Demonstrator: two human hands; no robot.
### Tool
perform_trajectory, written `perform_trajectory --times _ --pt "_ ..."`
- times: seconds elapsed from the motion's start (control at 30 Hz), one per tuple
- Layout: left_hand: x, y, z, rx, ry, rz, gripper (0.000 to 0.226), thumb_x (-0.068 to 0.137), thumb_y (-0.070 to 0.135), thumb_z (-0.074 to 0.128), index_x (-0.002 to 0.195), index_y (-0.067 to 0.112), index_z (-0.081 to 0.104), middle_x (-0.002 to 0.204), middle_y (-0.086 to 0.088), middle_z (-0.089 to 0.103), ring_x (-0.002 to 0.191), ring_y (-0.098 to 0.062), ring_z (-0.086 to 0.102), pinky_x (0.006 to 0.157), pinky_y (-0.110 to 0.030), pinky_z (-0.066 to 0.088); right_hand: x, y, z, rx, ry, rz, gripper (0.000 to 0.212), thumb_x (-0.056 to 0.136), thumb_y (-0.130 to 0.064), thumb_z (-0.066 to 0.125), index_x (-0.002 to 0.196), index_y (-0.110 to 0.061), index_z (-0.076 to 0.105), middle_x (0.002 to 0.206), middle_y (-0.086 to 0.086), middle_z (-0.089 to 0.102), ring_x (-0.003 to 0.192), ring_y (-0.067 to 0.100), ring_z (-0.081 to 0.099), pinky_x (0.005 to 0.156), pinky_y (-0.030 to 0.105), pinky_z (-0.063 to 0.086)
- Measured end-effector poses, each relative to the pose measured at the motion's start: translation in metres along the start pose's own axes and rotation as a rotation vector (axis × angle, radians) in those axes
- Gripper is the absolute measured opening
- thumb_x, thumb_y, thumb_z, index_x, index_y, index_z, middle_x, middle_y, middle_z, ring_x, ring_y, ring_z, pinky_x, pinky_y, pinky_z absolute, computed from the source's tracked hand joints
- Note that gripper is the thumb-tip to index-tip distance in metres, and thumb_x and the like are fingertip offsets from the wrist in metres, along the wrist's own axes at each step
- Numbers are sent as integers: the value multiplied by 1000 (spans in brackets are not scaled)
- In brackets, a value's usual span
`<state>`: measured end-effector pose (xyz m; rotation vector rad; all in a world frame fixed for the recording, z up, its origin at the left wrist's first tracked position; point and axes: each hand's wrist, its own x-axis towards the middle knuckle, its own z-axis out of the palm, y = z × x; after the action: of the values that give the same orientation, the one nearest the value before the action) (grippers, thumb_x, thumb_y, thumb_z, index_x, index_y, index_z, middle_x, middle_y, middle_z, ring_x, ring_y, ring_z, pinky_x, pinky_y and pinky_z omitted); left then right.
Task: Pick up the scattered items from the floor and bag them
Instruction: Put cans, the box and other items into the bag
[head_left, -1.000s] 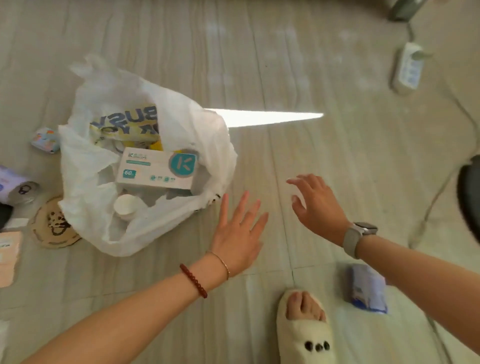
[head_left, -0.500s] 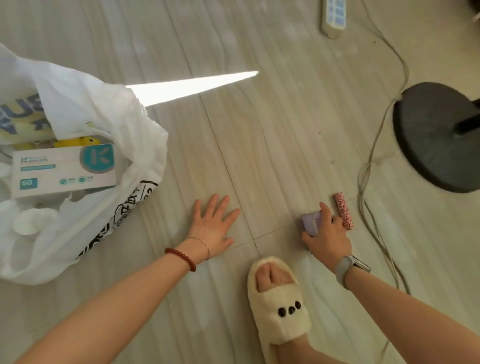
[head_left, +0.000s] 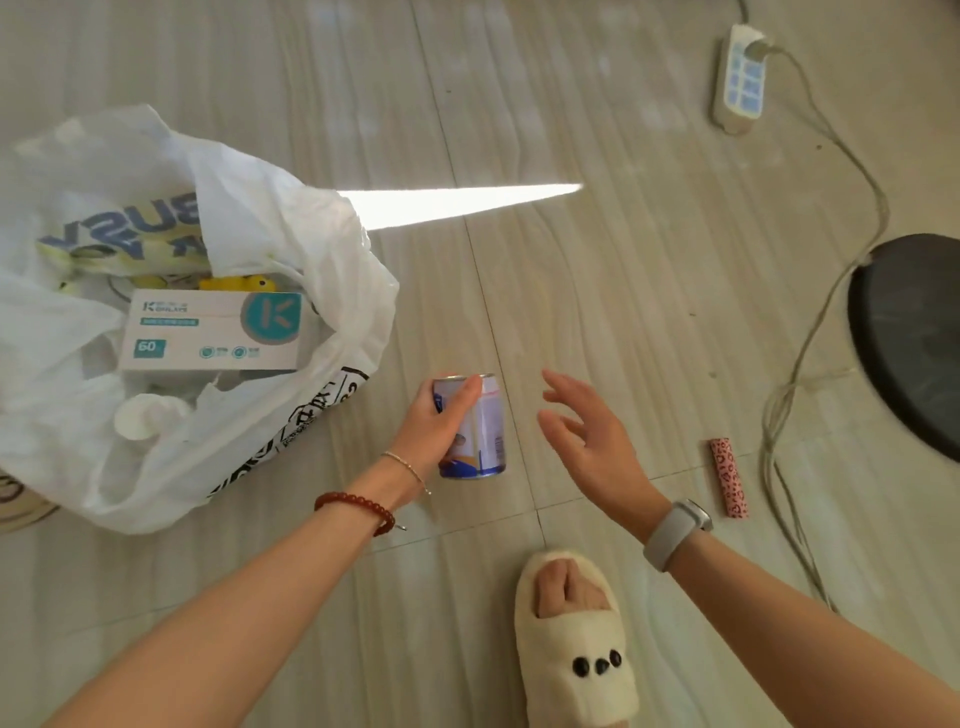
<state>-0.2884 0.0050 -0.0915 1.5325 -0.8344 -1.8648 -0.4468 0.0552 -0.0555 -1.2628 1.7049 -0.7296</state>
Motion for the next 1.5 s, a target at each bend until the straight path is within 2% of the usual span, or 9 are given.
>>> perform_trajectory --times 0.07,0.2,0.57,0.77,0.83,0.9,1.13,1.3,1.5 --pt "2 -3 -1 47 30 -6 11 87 37 54 83 27 51 86 -3 60 76 -18 57 73 -31 49 -3 33 -21 -278 203 33 36 91 -10 50 128 -8 49 127 8 49 117 22 49 101 32 41" --pt "3 -4 14 132 -19 58 6 87 32 56 82 29 53 82 4 60 76 -12 58 68 -23 49 -10 104 -56 -706 377 447 54 90 -12 46 140 -1 26 144 23 30 133 38 28 108 48 25" --pt "-7 7 15 313 -91 193 15 81 33 64 83 32 49 80 10 60 71 -4 59 56 -5 46 6 125 -80 -572 435 795 38 90 -7 42 127 2 37 129 28 40 116 44 40 93 50 40" --pt "-32 36 -35 308 109 399 41 53 60 55 90 42 48 89 20 60 75 13 58 70 -8 48 22 50 8 -235 186 194 45 87 -13 54 130 -11 39 119 10 51 88 20 62 75 41 56" --pt "-42 50 -55 284 202 470 42 54 58 55 93 42 48 92 20 60 80 11 58 76 -14 49 34 5 41 -70 130 28 43 87 -5 54 129 -8 41 110 8 52 69 -6 58 59 12 52" --pt "-52 64 -73 259 263 529 42 56 56 55 95 41 47 94 19 59 85 8 58 76 -12 49 44 -38 62 65 111 -109 40 86 2 53 125 -7 45 104 9 51 65 -13 54 53 3 44" --pt "-99 85 -161 196 639 646 41 60 51 57 97 41 43 97 22 56 83 16 57 72 -2 43 69 -155 129 114 -119 -483 34 84 -7 62 113 -20 49 94 -6 56 83 1 59 70 9 49" --pt "-105 68 -202 90 827 611 30 82 23 64 106 24 45 94 15 57 74 20 55 68 0 44 105 -182 174 -191 -249 -518 20 85 -15 60 101 -18 47 91 -6 55 93 21 60 82 43 53" --pt "-102 70 -215 -6 865 586 38 75 43 63 105 30 44 96 17 57 85 7 57 77 -16 46 134 -195 204 -409 -232 -622 17 93 -16 47 108 -10 52 114 10 58 96 24 56 83 36 49"
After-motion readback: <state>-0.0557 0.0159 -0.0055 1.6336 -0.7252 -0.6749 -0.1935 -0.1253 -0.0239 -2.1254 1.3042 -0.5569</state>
